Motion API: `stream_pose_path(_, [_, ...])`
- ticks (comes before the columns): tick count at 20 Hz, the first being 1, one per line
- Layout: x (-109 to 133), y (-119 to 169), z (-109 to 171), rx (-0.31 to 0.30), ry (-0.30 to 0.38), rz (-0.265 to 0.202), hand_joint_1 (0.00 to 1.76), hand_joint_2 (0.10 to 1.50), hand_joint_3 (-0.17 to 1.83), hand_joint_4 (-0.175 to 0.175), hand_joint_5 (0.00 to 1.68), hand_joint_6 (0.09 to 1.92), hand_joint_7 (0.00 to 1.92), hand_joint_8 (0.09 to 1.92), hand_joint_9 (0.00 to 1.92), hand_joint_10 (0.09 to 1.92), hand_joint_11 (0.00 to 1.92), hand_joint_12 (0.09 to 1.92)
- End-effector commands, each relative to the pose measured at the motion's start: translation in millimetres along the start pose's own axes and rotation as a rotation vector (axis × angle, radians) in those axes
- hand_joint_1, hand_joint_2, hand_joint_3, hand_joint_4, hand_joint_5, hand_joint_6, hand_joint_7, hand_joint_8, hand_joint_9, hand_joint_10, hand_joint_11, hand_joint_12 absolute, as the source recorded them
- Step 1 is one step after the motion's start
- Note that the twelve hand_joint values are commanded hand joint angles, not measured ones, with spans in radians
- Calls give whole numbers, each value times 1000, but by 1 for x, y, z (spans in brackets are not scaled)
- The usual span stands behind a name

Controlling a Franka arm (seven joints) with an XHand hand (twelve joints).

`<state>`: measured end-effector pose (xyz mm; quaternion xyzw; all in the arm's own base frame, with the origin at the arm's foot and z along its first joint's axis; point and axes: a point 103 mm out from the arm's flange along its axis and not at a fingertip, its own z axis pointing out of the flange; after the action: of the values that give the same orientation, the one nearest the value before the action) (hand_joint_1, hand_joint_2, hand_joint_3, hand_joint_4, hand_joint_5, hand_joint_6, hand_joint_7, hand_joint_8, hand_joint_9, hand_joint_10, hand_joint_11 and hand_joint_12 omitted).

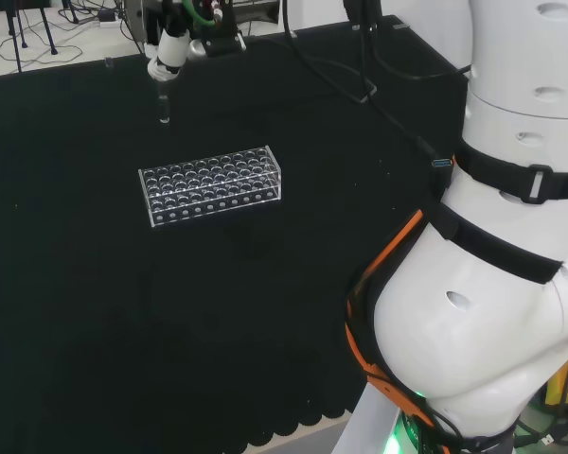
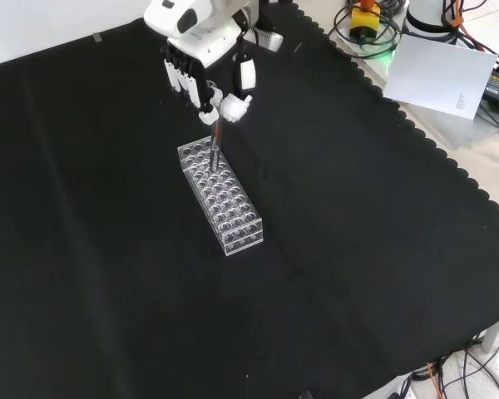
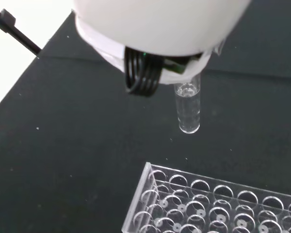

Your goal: Shake the test tube.

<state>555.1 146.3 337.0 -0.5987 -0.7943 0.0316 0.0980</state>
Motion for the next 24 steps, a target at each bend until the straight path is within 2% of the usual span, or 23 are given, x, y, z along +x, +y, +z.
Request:
stream_pose_path(1, [22, -3, -13, -29, 30, -43, 1246, 524, 760, -175, 1529, 216, 1769, 441, 1638, 733, 1399, 1016])
stream_pose_path(3, [29, -2, -17, -33, 30, -60, 1246, 524, 760, -175, 1530, 214, 1770, 441, 1638, 733, 1399, 1016])
stream_pose_path(6, [29, -3, -17, -30, 19, -56, 1246, 523, 761, -175, 1532, 211, 1770, 440, 1638, 733, 1398, 1016])
stream_pose_path(10, [2, -10, -15, -15, -24, 3, 1246, 523, 761, -175, 1534, 208, 1771, 439, 1638, 733, 1398, 1016])
stream_pose_path(17, [-95, -53, -20, 20, -110, 228, 1246, 522, 761, -175, 1536, 201, 1773, 437, 1638, 733, 1398, 1016])
stream_pose_path(18, [-115, -67, -23, 25, -121, 277, 1246, 522, 761, -175, 1537, 201, 1773, 437, 1638, 733, 1398, 1016])
stream_pose_path(24, [-168, -107, -32, 27, -134, 417, 1246, 522, 761, -175, 1539, 196, 1774, 436, 1639, 734, 1398, 1016])
